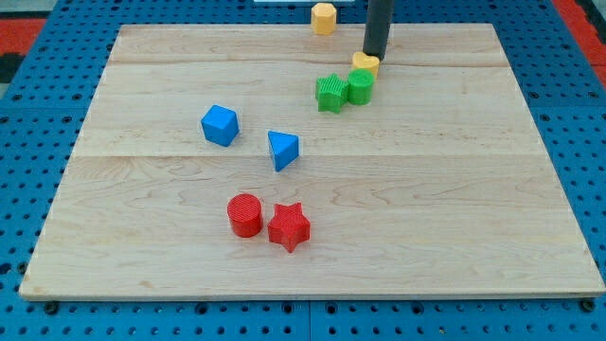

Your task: Move the yellow heart to the center right of the board

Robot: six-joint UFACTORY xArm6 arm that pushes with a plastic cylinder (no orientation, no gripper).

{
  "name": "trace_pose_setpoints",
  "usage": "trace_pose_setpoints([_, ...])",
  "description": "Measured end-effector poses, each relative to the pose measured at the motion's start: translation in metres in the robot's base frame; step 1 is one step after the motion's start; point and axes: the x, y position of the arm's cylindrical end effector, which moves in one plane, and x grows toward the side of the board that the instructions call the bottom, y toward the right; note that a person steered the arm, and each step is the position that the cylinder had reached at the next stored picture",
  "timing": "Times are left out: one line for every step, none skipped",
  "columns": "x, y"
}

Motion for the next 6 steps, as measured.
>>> trace_pose_setpoints([-0.025, -0.046])
trace_pose_setpoints([-0.023, -0.069])
trace_pose_setpoints([-0.007, -0.041])
trace_pose_setpoints([0.014, -0.035])
trace_pose_setpoints([0.029, -0.061])
trace_pose_setpoints([0.046, 0.02])
